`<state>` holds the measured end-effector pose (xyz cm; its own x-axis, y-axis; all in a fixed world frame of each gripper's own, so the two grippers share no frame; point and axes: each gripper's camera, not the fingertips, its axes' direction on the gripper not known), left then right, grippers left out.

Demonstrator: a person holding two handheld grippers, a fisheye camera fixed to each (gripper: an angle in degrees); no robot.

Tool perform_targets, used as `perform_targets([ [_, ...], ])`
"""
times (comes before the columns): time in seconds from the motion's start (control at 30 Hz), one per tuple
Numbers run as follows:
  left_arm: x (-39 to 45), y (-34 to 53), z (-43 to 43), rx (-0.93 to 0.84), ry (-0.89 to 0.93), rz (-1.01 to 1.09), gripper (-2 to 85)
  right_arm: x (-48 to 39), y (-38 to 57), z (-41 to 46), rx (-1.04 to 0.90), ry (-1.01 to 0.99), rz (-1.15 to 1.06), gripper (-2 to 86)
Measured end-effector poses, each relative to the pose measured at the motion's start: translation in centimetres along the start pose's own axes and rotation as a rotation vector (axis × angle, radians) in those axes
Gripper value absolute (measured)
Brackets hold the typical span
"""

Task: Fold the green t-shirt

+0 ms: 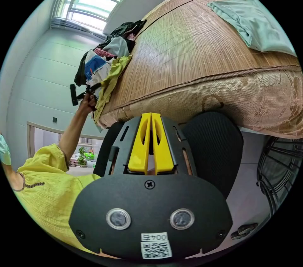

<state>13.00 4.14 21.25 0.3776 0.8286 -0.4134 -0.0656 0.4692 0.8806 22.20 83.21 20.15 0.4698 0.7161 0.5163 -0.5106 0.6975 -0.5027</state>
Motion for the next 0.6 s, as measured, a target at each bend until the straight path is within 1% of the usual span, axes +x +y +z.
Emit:
perform_targets([
  [0.07, 6.1, 1.9, -4.9, 0.051, 0.14, 0.088, 2.1, 0.4, -0.2, -0.7, -0.003, 0.0, 0.001, -0.7],
  [0.13, 10.5, 4.5, -6.4, 0.024, 0.155, 0.14, 2.0, 1.2, -0.5, -1.9, -0.004, -0.014, 0.003, -0.7],
  [0.23, 15.4, 10.3, -4.1, -0.089, 0.177, 0.149, 1.8, 2.1, -0.6, -3.5, 0.011, -0.045, 0.013, -0.6],
  [0.27, 16.2, 12.4, -2.4, -0.143, 0.192, 0.116, 1.8, 2.3, -0.6, -3.8, 0.014, -0.052, 0.015, -0.6],
  [0.33, 16.3, 15.1, -0.6, -0.182, 0.247, 0.019, 1.8, 3.0, -0.8, -5.0, 0.027, -0.076, 0.022, -0.2],
  [0.43, 15.6, 18.0, -0.9, -0.139, 0.344, -0.168, 1.8, 3.5, -1.3, -5.9, 0.016, -0.12, 0.01, 1.2],
  [0.5, 15.4, 18.7, -2.5, -0.084, 0.405, -0.244, 1.8, 3.7, -1.7, -6.3, -0.001, -0.139, 0.009, 5.5],
  [0.6, 15.8, 18.3, -6.2, -0.04, 0.407, -0.216, 1.9, 3.0, -2.3, -6.7, -0.016, -0.19, -0.02, 13.7],
])
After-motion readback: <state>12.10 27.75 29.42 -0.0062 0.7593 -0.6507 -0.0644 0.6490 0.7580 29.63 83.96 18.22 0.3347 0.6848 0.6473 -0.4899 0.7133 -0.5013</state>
